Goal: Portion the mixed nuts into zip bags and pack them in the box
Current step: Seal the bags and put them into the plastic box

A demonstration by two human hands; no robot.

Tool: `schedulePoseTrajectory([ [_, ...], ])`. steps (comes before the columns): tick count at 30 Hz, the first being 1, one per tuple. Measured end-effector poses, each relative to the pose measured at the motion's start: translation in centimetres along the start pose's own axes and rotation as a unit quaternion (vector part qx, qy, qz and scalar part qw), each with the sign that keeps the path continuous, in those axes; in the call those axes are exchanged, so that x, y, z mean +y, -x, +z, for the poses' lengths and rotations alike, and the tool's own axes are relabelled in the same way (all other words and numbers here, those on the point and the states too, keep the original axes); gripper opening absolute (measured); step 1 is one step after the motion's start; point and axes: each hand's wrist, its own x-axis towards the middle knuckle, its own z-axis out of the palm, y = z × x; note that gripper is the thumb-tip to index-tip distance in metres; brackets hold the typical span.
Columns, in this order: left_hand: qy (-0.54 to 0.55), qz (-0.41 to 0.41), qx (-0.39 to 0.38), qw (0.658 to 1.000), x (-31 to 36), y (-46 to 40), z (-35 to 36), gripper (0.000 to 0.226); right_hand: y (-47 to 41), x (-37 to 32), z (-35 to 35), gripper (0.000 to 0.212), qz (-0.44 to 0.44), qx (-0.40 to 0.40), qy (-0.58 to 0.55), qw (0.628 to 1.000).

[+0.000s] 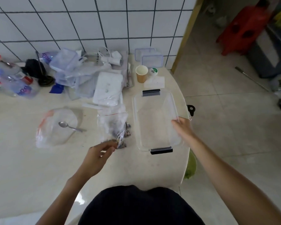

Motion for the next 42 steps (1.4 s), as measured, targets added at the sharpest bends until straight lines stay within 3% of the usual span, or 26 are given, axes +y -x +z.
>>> schedulePoseTrajectory([
  [4, -0.028, 0.014, 0.033, 0.999, 0.6, -1.4, -0.7, 0.018, 0.2, -0.9, -1.1, 0.036, -0.044, 0.008, 0.11, 0.993],
  [8, -0.044, 0.001, 0.077, 0.996, 1.7, -2.9, -1.8, 0.022, 2.1, -4.1, -1.5, 0.044, -0.27, 0.054, 0.267, 0.924],
  [14, -0.145, 0.039, 0.093, 0.984, 2.5, -5.3, -4.4, 0.026, 2.8, -10.2, 3.6, 0.043, -0.4, -0.141, 0.263, 0.867],
  [21, -0.332, 0.058, 0.031, 0.941, 4.1, -11.2, -6.0, 0.037, 2.3, -13.3, 10.5, 0.054, -0.41, -0.267, 0.354, 0.797],
  [28, -0.425, 0.056, -0.128, 0.894, 3.0, -14.8, -6.3, 0.035, 2.4, -13.2, 13.5, 0.064, -0.349, -0.276, 0.418, 0.792],
  [31, -0.468, 0.082, -0.152, 0.866, 2.6, -15.2, -7.3, 0.025, 3.2, -13.2, 13.9, 0.053, -0.364, -0.258, 0.446, 0.776],
  [36, -0.484, 0.186, -0.148, 0.842, 2.1, -14.3, -10.1, 0.024, 5.0, -13.5, 13.1, 0.023, -0.384, -0.234, 0.445, 0.774],
  [40, -0.456, 0.306, -0.189, 0.814, 1.8, -12.0, -12.1, 0.024, 7.3, -13.4, 12.2, 0.017, -0.399, -0.224, 0.414, 0.787],
  [42, -0.458, 0.349, -0.222, 0.787, 1.4, -11.1, -12.4, 0.023, 8.8, -13.5, 12.3, 0.018, -0.407, -0.231, 0.439, 0.767],
])
